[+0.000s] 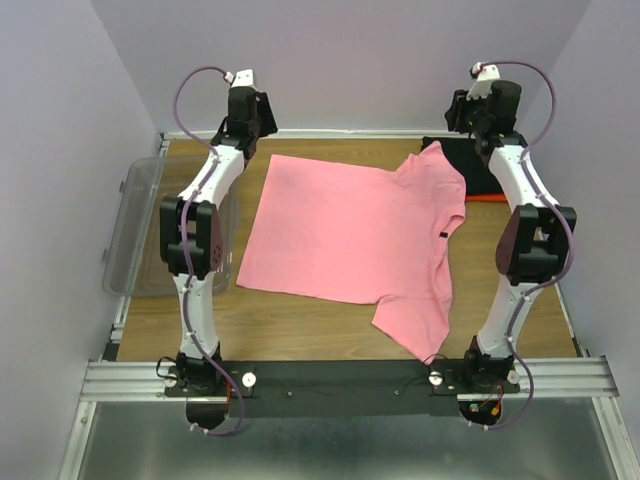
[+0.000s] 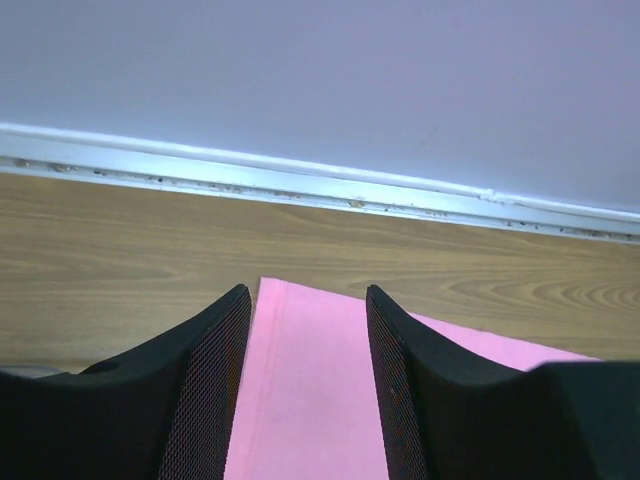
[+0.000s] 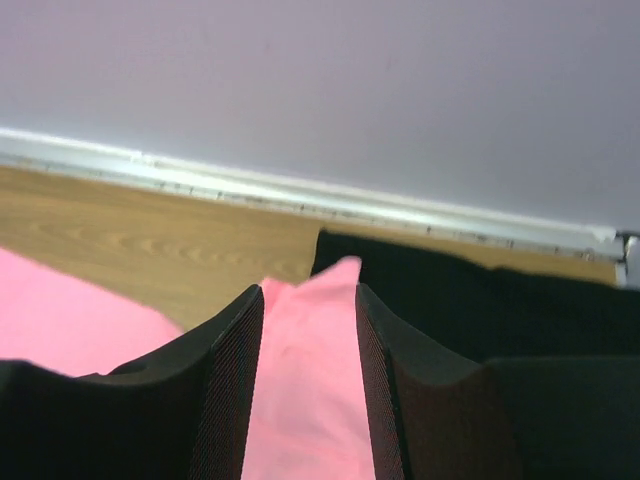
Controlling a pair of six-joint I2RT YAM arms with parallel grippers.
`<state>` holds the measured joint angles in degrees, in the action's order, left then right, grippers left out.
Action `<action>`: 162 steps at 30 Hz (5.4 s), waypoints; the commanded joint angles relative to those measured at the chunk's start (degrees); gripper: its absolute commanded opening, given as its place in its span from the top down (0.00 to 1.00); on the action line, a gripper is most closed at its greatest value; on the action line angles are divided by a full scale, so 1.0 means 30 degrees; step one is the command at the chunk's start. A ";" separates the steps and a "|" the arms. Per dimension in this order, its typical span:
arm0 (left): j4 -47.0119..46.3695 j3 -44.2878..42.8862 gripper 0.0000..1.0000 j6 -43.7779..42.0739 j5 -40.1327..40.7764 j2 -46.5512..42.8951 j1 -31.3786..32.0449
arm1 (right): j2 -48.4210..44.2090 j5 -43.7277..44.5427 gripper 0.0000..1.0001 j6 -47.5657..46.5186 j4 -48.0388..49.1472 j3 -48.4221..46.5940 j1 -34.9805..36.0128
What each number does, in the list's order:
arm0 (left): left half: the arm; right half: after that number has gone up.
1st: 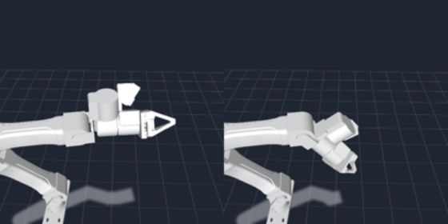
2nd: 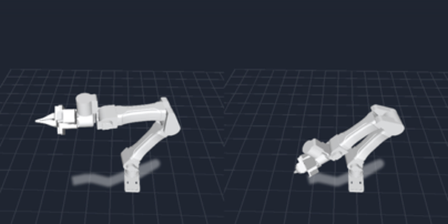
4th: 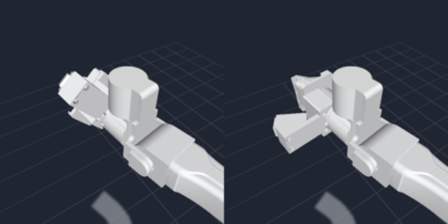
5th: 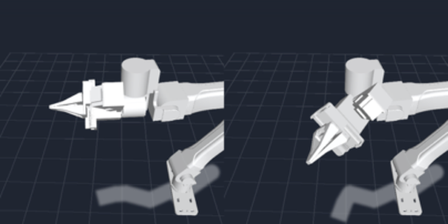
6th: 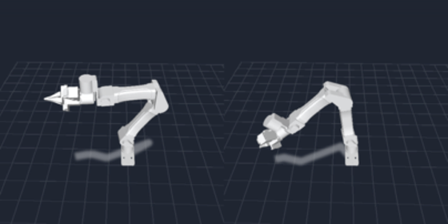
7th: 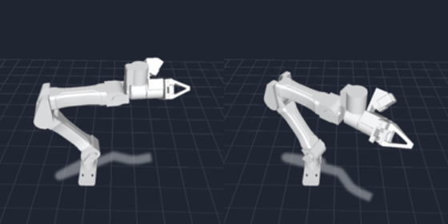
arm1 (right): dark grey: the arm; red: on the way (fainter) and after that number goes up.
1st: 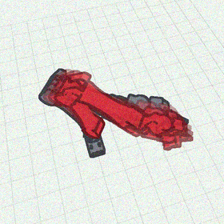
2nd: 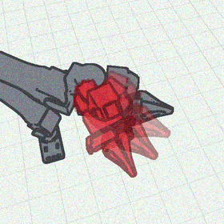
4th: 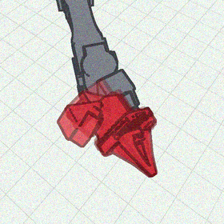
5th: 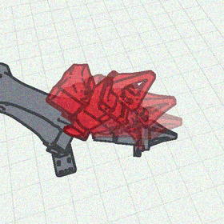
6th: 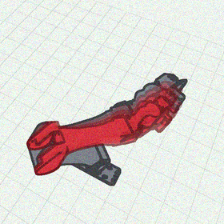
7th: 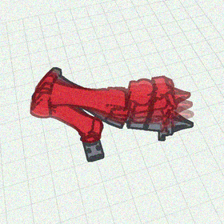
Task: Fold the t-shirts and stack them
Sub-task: Flatten the tshirt out
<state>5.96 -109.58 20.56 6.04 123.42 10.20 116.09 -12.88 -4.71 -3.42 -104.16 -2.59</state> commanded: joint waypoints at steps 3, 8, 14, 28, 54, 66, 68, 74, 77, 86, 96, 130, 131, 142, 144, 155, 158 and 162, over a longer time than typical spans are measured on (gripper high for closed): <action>-0.1895 0.4075 0.42 -0.0379 -0.3853 -0.6733 -0.0118 | -0.4620 -0.6020 0.51 -0.3019 -0.6401 0.3750 -0.0396; -0.5764 1.6111 0.23 0.0034 -0.5091 -1.8770 -0.0088 | -0.8894 -0.4535 0.51 -1.0116 -1.2658 1.1536 -0.0338; -0.5094 2.3536 0.06 0.0706 -0.6430 -2.7567 -0.0205 | -0.9227 -0.3030 0.52 -0.9071 -1.2542 1.5176 -0.0338; -0.0492 2.5685 0.12 0.2607 -0.7990 -3.1149 -0.0205 | -0.7351 -0.3994 0.53 -0.4378 -1.1194 1.4973 -0.0396; -0.0140 2.7181 0.24 0.5364 -1.0276 -2.8160 -0.0176 | -1.0719 0.2974 0.73 -0.7657 -1.0901 1.6937 -0.5198; 0.0270 2.8177 0.25 0.7646 -0.9079 -2.8338 0.2103 | -1.2390 -0.9951 0.42 -2.0704 -2.0592 1.6554 -0.5439; 0.0358 2.8381 0.25 0.8145 -0.7236 -2.8015 0.4270 | -1.2330 -1.1110 0.41 -2.6695 -2.2932 1.7051 -0.5027; 0.1263 2.8237 0.28 1.1365 -0.1270 -2.6346 0.7351 | -1.4231 -1.0942 0.22 -2.9169 -2.1222 1.9830 -0.1137; 0.2203 2.8031 0.29 1.3646 0.1169 -2.5291 0.8142 | -1.5697 -0.9302 0.22 -2.7171 -1.8229 2.1034 0.0833; 0.1413 2.7943 0.30 1.4945 0.2701 -2.2684 0.9052 | -1.7135 -0.4407 0.26 -2.9131 -1.8136 2.2679 0.0834; 0.1473 2.7532 0.30 1.4418 0.4167 -2.0514 0.9082 | -1.4412 -0.2212 0.32 -2.8723 -1.5389 2.2501 0.0834; 0.1477 2.6535 0.31 1.1408 0.1008 -1.9751 0.9287 | -1.8567 0.7315 0.89 -3.8238 -2.0535 2.4554 0.0542; 0.0138 2.6797 0.31 1.1139 -0.0012 -1.9578 0.9287 | -1.8948 0.7051 0.87 -3.8447 -2.1004 2.4235 0.0541; -0.1546 2.5163 0.32 0.8940 0.0825 -1.6530 0.9287 | -1.5496 -0.5332 0.27 -2.5318 -2.0403 1.4828 0.0043; -0.1487 2.4344 0.32 0.8706 0.1383 -1.6179 0.9287 | -1.5028 -0.6248 0.27 -2.2878 -1.9112 1.4507 -0.0015; -0.0347 2.6709 0.32 1.0372 -0.0110 -1.5061 0.9257 | -1.1367 -0.9304 0.34 -0.8371 -1.0790 1.4094 -0.3823; 0.0384 2.7589 0.33 1.1336 -0.0429 -1.6404 0.9257 | -0.9552 -0.7691 0.34 -0.5410 -0.9147 1.4124 -0.4759; 0.1498 2.8411 0.34 1.2981 -0.1574 -1.8195 0.9462 | -0.7881 -0.6458 0.34 -0.4346 -0.8498 1.4036 -0.5727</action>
<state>2.42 -27.11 54.13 4.95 71.92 37.82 89.38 -36.53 -26.94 -34.33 -61.14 -17.82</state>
